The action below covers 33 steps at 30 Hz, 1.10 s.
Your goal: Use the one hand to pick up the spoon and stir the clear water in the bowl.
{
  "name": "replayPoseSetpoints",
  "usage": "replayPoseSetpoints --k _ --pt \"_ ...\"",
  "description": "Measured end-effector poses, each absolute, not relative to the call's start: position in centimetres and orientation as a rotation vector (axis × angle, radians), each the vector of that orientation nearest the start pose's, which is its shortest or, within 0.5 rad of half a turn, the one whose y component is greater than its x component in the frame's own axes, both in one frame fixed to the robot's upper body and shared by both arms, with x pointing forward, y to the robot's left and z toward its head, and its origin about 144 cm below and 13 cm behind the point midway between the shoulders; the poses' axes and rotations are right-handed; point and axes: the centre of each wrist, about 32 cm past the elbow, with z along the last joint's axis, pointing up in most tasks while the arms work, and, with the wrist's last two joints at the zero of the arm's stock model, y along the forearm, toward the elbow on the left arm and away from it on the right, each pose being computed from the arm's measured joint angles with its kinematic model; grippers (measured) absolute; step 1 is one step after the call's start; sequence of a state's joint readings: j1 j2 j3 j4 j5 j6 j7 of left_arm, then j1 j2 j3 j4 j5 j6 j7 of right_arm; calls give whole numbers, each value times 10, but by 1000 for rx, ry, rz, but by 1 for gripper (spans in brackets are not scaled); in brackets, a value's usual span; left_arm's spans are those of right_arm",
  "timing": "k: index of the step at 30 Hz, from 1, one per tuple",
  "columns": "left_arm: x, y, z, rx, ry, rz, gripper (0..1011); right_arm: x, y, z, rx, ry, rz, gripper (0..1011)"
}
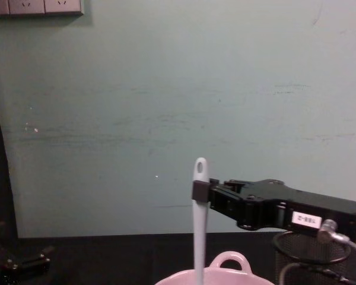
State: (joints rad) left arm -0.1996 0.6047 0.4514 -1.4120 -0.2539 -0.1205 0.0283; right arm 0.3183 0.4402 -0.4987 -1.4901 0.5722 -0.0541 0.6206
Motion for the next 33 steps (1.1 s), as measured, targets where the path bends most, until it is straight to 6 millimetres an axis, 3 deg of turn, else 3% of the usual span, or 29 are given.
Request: replayPoseSetpoints --k 13,22,33 --pt "489 310 1140 304 -285 1248 1005 539 -211 1183 100 -10 -543 121" --pt "489 310 1140 304 -285 1248 1005 550 -228 1187 106 -34 -605 121" --pt "489 310 1140 304 -285 1248 1005 540 -249 1191 74 -50 -641 120"
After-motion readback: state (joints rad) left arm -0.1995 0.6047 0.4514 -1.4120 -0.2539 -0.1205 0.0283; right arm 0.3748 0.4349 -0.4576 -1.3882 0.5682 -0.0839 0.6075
